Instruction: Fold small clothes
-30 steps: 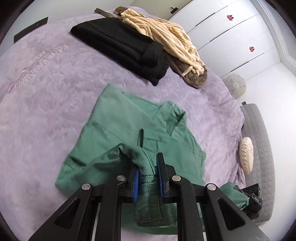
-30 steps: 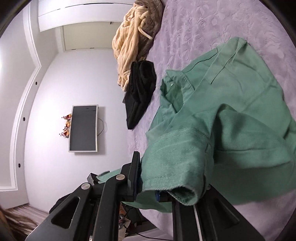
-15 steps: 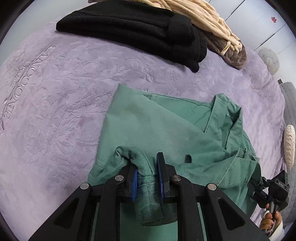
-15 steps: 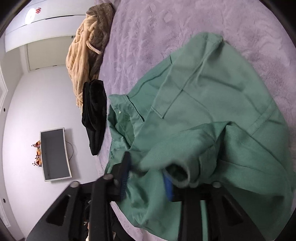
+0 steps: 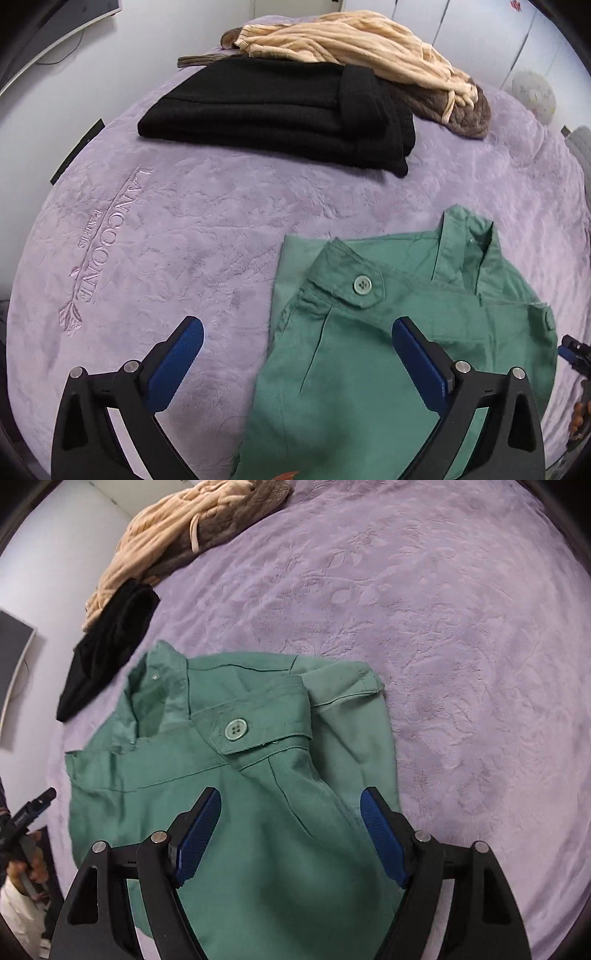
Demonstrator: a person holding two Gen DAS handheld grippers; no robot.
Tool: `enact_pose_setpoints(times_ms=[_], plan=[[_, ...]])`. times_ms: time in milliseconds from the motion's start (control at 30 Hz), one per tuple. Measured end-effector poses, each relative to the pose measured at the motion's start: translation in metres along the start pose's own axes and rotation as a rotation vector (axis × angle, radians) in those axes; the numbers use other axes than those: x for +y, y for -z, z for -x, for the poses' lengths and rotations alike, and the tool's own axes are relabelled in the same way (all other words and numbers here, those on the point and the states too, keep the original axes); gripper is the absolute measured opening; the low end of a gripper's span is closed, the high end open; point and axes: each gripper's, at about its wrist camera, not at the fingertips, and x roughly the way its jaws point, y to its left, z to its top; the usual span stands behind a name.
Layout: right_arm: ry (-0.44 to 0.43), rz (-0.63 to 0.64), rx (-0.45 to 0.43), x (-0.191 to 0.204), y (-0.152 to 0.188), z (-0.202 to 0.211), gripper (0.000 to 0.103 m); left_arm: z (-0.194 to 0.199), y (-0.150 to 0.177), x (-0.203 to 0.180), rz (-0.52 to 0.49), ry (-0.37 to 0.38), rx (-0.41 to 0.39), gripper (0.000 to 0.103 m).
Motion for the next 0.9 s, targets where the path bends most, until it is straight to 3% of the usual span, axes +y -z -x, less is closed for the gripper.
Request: enact_pose_setpoints(times_ms=[33,67,100,167,233,300,433,533,700,900], plan=[[0.011,-0.005,0.005,-0.001,-0.002,-0.006,0.073,-0.009,0.003,-0.005,-0.016,-0.012,0.017,0.102],[0.008,-0.034,0.018,-0.006,-0.004,-0.013,0.031,-0.018,0.005,-0.012,-0.022,-0.018,0.031,0.102],[-0.028,-0.084,0.029,-0.012,-0.008,-0.017,0.005,-0.027,0.008,-0.017,-0.019,-0.022,0.044,0.102],[-0.071,-0.113,-0.056,-0.014,-0.011,-0.003,0.005,-0.040,0.013,-0.027,-0.008,-0.031,0.056,0.102],[-0.058,-0.044,-0.118,-0.006,-0.011,0.012,0.005,-0.048,0.015,-0.036,-0.017,-0.065,0.040,0.102],[-0.036,-0.003,-0.103,-0.008,-0.012,0.008,0.005,-0.056,0.017,-0.040,-0.037,-0.109,0.032,0.102],[-0.031,-0.090,-0.048,-0.034,-0.017,-0.021,0.008,-0.081,0.020,-0.032,-0.036,-0.197,0.048,0.102],[-0.030,-0.153,-0.038,-0.047,-0.015,-0.031,0.025,-0.090,0.019,-0.017,0.009,-0.232,0.043,0.102],[-0.092,-0.185,-0.028,-0.053,-0.013,-0.021,0.042,-0.069,0.011,-0.001,0.027,-0.179,0.029,0.102],[-0.120,-0.170,-0.017,-0.040,-0.018,-0.022,0.046,-0.073,-0.017,-0.012,-0.021,-0.070,0.032,0.102]])
